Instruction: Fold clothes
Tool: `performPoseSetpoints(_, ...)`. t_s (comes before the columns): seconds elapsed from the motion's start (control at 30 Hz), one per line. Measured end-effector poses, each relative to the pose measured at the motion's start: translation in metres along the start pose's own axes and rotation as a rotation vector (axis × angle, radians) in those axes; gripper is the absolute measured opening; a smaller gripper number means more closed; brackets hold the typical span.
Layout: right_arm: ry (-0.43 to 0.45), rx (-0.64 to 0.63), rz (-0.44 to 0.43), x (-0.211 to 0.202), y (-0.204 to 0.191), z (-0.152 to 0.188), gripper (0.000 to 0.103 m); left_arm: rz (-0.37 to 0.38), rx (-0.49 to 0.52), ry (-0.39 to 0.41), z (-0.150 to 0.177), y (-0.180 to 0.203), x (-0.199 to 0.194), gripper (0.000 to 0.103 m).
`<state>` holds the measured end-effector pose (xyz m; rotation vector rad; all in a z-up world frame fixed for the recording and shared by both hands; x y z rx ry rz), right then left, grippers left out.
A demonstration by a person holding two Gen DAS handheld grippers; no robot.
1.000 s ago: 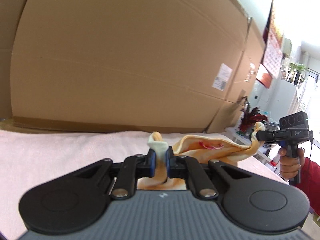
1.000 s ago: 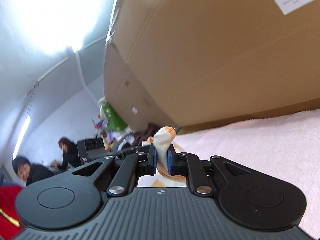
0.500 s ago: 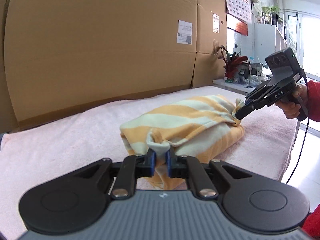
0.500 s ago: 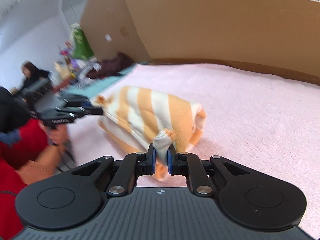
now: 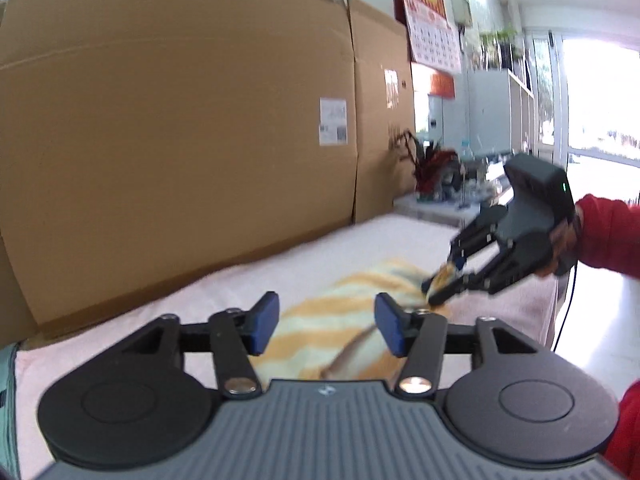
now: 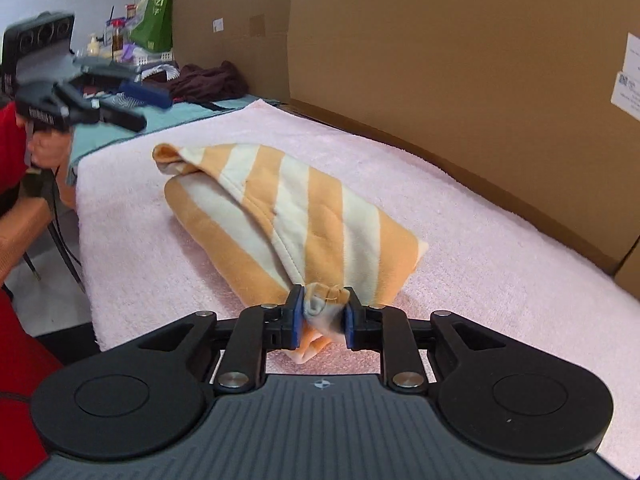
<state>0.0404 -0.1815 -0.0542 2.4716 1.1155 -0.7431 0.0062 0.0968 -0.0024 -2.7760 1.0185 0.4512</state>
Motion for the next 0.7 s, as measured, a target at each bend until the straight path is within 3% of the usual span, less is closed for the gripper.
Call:
performPoseSetpoints(0.07,-0.005,-0.005,0.006,0.002,0.000,-0.001,0.024,0.009,-0.044,-0.013,-0.003,-0.003,0.025,0.059)
performPoseSetpoints(0.13,-0.011,-0.004,0.012,-0.002,0.001,0.000,0.025,0.046,-0.100,-0.111,0.020,-0.007,0.054,0.032)
performPoseSetpoints(0.17,-0.015,-0.005,0.015,-0.006,-0.001,0.002,0.025,0.064,-0.119,-0.148,0.033,-0.007,0.064,0.024)
performPoseSetpoints(0.2,-0.012,0.001,0.015,-0.012,-0.003,0.004,0.025,0.078,-0.127,-0.172,0.047,-0.005,0.069,0.025)
performPoseSetpoints(0.27,0.015,0.033,0.017,-0.022,-0.005,0.002,0.025,0.083,-0.117,-0.136,0.059,-0.002,0.066,0.025)
performPoseSetpoints(0.57,0.261,0.307,0.151,0.001,0.011,-0.059,0.024,0.085,-0.075,-0.122,0.060,0.001,0.063,0.027)
performPoseSetpoints(0.7,0.116,0.343,0.225,0.042,0.011,-0.026,0.022,0.080,-0.078,-0.108,0.062,-0.002,0.062,0.028)
Point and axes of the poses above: each gripper's, at about its wrist camera, not at the fingertips, and x roughly the way its jaws point, y to its right, z to its underside, the point moved 7 cm from there along x, roughly the way its jaws point
